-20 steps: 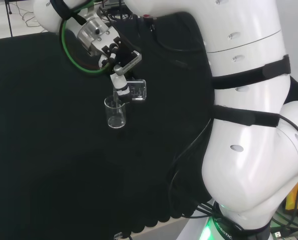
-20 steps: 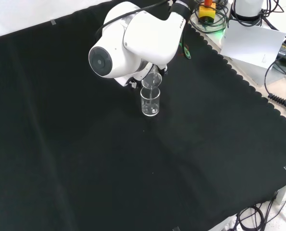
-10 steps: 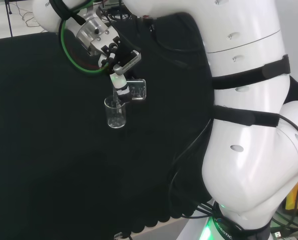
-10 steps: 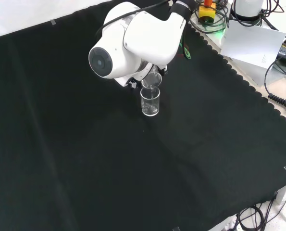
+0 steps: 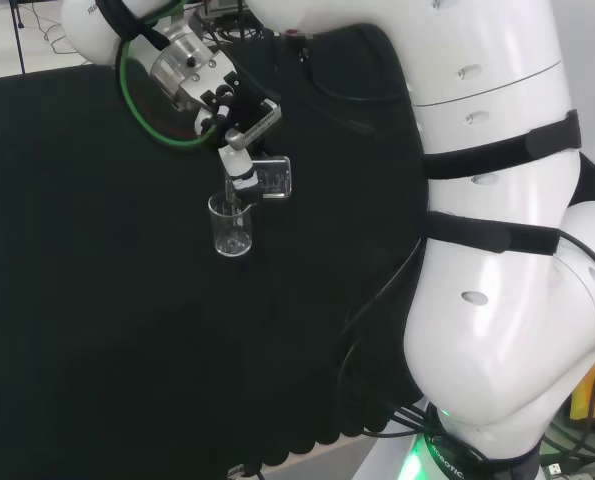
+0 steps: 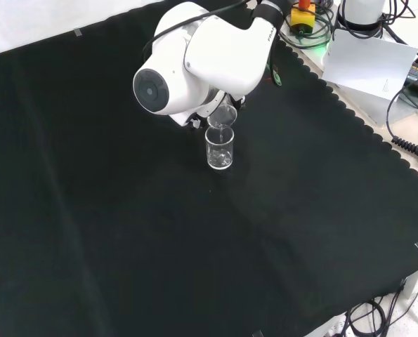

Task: Pour the water from the handheld beaker into the one on the table.

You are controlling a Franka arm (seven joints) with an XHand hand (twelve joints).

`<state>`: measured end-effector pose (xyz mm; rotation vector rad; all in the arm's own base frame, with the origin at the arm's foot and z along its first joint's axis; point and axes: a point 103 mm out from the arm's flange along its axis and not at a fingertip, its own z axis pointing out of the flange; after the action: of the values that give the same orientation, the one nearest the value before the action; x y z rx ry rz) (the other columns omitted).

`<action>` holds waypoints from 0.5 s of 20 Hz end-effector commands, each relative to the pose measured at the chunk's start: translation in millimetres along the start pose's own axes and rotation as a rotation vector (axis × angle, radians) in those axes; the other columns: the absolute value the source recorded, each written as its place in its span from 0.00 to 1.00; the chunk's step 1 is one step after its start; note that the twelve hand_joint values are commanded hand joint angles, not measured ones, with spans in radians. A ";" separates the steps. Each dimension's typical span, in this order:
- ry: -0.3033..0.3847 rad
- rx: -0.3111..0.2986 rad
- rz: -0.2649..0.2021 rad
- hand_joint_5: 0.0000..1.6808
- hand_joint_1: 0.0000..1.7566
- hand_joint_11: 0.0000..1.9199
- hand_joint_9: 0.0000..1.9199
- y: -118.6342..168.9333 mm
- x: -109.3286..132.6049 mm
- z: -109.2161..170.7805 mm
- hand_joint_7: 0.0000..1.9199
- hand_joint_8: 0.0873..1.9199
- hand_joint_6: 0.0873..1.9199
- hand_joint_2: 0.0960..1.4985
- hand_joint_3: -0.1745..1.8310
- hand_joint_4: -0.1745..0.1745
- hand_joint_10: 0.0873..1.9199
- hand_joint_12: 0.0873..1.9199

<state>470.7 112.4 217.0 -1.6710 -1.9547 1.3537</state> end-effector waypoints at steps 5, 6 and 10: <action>-0.028 0.012 0.015 0.65 0.74 0.57 0.78 -1.8 3.5 -2.6 0.60 0.51 0.52 0.37 0.52 0.00 0.45 0.44; -0.031 0.014 0.021 0.65 0.74 0.57 0.78 -2.1 3.9 -3.2 0.60 0.51 0.52 0.37 0.52 0.00 0.45 0.44; -0.039 0.019 0.024 0.65 0.74 0.57 0.78 -1.5 3.8 -4.0 0.60 0.51 0.52 0.37 0.52 0.00 0.45 0.44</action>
<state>470.8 118.0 219.0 -1.6773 -1.9464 1.4086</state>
